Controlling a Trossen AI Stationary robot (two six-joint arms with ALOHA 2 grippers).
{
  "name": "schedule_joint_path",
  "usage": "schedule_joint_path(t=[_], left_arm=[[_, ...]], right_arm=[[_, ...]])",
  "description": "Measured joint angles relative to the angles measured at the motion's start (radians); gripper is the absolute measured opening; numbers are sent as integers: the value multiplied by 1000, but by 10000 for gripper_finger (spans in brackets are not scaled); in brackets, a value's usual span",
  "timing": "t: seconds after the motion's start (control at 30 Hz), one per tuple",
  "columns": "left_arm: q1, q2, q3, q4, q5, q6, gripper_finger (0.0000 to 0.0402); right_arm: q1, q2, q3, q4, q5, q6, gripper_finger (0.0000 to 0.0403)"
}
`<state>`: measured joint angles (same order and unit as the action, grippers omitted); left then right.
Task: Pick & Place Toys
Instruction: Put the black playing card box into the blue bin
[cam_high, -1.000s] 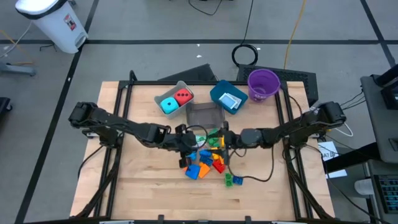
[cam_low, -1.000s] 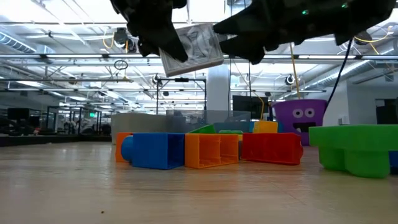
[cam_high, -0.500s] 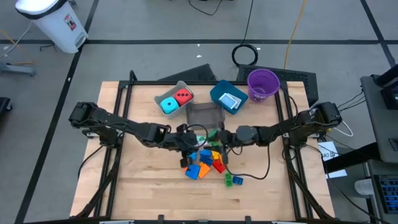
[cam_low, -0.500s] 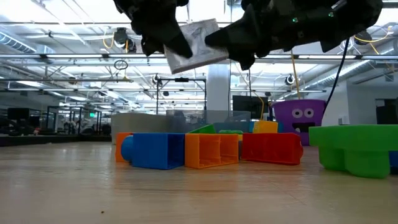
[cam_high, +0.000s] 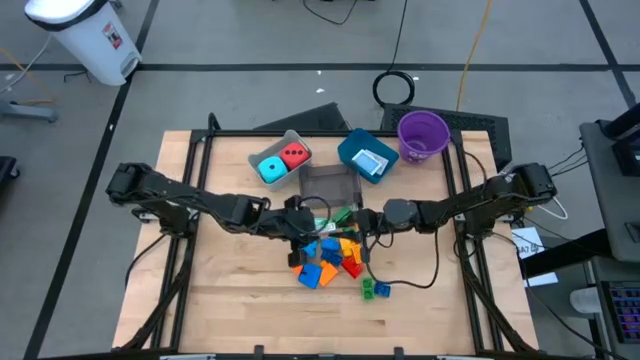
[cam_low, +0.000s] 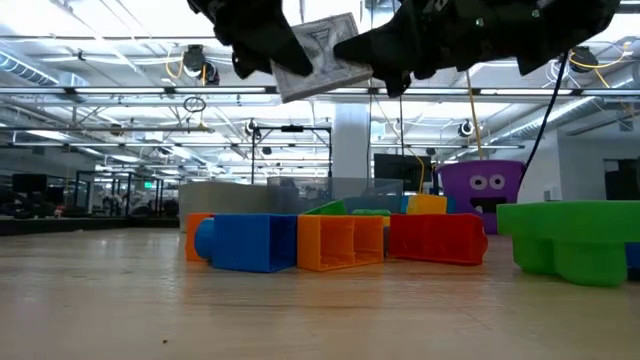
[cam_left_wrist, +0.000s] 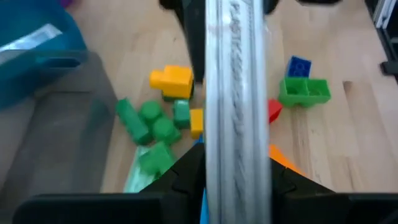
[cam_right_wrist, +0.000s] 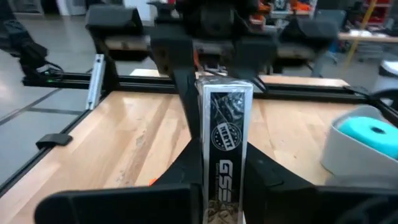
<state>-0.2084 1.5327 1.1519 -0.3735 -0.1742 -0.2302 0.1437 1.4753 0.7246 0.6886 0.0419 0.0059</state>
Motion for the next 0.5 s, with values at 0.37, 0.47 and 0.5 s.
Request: schedule_joint_path(t=[0.37,0.47,0.5], left_arm=[[-19,-155,-216,228,-99,112,100],[5,-161,-338,395,-99,117,100],[13,-163,-375,423,-89,113,100]], right_arm=[[46,-93,0,-170,265,40,34],[42,-95,-3,-185,343,36,31],[36,-96,-4,-199,390,36,28]])
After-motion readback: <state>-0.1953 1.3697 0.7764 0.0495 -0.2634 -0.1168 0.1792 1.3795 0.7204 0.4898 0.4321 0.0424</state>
